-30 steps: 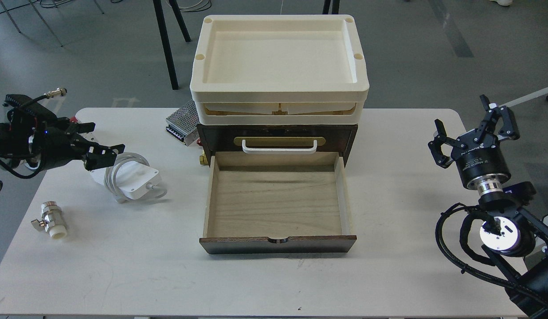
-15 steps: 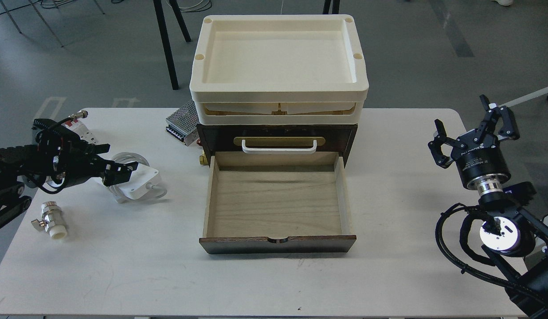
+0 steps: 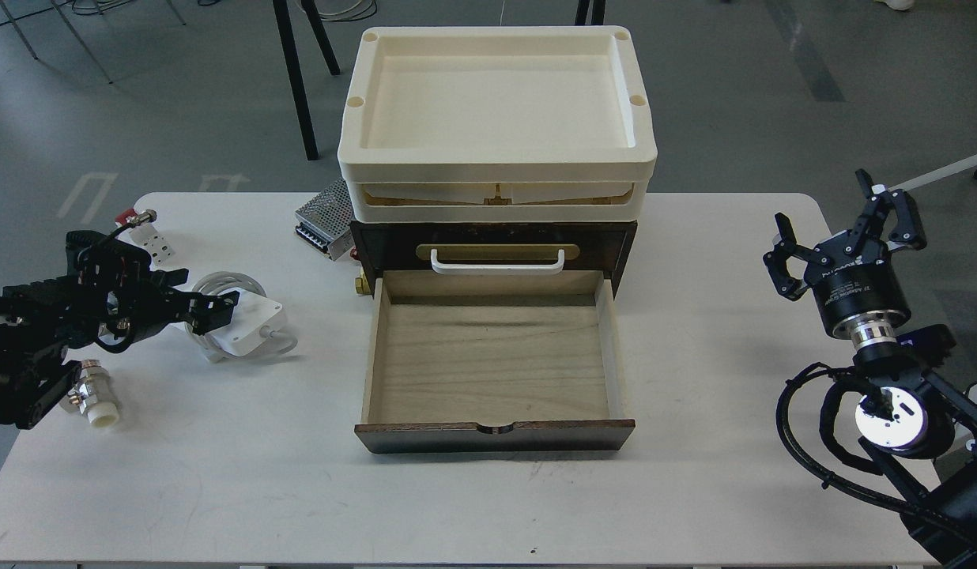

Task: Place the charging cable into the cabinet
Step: 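Reach the left gripper down to the white charging adapter with cable, then grasp the white charger and lift it up with the left gripper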

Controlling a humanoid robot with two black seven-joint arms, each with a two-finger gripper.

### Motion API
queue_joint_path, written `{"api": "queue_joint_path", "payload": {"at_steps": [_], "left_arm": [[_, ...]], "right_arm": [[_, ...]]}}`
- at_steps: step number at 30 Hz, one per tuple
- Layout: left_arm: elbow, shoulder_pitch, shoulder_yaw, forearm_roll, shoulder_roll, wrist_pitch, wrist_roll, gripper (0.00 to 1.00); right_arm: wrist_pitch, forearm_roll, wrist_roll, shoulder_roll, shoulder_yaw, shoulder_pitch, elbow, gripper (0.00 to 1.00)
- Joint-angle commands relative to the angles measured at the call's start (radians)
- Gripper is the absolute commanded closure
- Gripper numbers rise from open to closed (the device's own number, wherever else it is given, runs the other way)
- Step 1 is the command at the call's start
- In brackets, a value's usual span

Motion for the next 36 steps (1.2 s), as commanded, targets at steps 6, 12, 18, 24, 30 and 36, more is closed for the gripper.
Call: {"api": "queue_joint_path", "payload": {"at_steps": [6, 12, 18, 24, 30, 36], "left_arm": [[0.003, 0.004, 0.006, 0.007, 0.0, -0.003, 0.0, 0.91], [0.003, 0.002, 0.004, -0.003, 0.002, -0.003, 0.0, 0.99], [0.0, -0.012, -0.009, -0.012, 0.009, -0.003, 0.0, 0.99], [-0.006, -0.018, -0.014, -0.179, 0.057, -0.009, 0.0, 0.99], [-0.023, -0.03, -0.061, -0.248, 0.158, -0.035, 0.0, 0.98], [-0.022, -0.032, -0.218, -0.348, 0.248, -0.155, 0.0, 0.98]], "right_arm": [[0.0, 0.0, 0.0, 0.0, 0.0, 0.0, 0.0, 0.01], [0.0, 0.0, 0.0, 0.0, 0.0, 0.0, 0.0, 0.01], [0.0, 0.0, 0.0, 0.0, 0.0, 0.0, 0.0, 0.01], [0.0, 0.0, 0.0, 0.0, 0.0, 0.0, 0.0, 0.01], [0.0, 0.0, 0.0, 0.001, 0.0, 0.0, 0.001, 0.01], [0.0, 0.0, 0.0, 0.0, -0.002, 0.0, 0.001, 0.01]]}}
